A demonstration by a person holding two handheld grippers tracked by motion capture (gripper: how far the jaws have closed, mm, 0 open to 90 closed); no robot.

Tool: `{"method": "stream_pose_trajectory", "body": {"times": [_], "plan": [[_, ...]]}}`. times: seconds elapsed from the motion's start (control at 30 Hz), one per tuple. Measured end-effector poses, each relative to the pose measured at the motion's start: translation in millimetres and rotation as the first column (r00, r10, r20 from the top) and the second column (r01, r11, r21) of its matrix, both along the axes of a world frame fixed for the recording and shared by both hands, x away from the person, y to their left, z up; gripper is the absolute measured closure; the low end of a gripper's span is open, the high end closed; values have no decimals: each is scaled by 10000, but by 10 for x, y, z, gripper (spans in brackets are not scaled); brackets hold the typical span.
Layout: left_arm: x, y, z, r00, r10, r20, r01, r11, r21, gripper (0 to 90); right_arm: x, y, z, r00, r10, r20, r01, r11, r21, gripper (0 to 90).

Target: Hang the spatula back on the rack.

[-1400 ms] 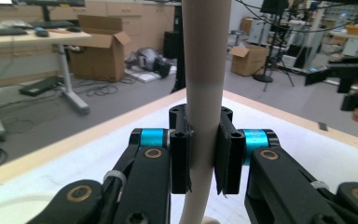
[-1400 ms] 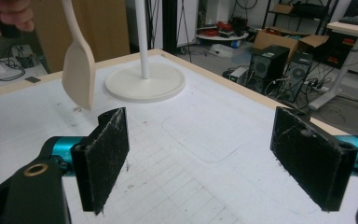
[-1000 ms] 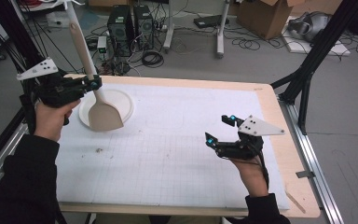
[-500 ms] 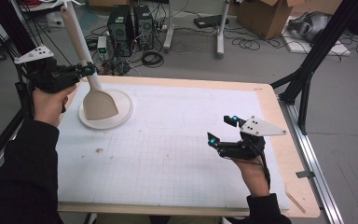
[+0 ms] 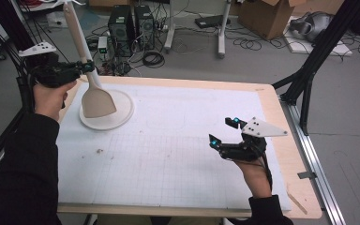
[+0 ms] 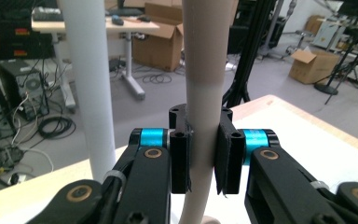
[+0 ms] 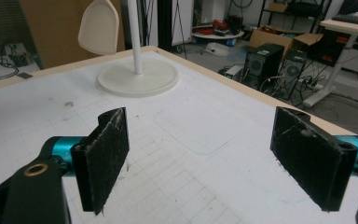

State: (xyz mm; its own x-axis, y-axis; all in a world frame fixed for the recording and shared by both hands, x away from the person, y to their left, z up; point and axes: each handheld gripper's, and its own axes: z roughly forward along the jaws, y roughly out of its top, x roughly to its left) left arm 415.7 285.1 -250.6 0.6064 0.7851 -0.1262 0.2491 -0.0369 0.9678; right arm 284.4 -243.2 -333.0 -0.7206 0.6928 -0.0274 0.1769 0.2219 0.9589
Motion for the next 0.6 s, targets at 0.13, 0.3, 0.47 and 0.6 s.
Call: {"method": "stream_pose_trajectory", "body": {"times": [0.13, 0.3, 0.47, 0.6], "plan": [[-19, 4, -37, 9998, -114, 173, 118, 9997, -195, 778, -4, -4, -3, 10000, -50, -60, 50, 10000, -49, 185], [-133, 98, -78, 9973, 156, 718, -78, 9942, -1076, 579, -4, -20, -36, 9999, -92, -115, 91, 9999, -50, 185], [-310, 192, -181, 9932, 71, 1162, 56, 9941, -1087, 476, 8, -50, -105, 9994, -262, -243, 261, 9996, -56, 185], [-426, 251, -303, 9906, 84, 1364, 48, 9954, -958, 379, 35, -77, -173, 9981, -422, -449, 419, 9991, -88, 185]]}}
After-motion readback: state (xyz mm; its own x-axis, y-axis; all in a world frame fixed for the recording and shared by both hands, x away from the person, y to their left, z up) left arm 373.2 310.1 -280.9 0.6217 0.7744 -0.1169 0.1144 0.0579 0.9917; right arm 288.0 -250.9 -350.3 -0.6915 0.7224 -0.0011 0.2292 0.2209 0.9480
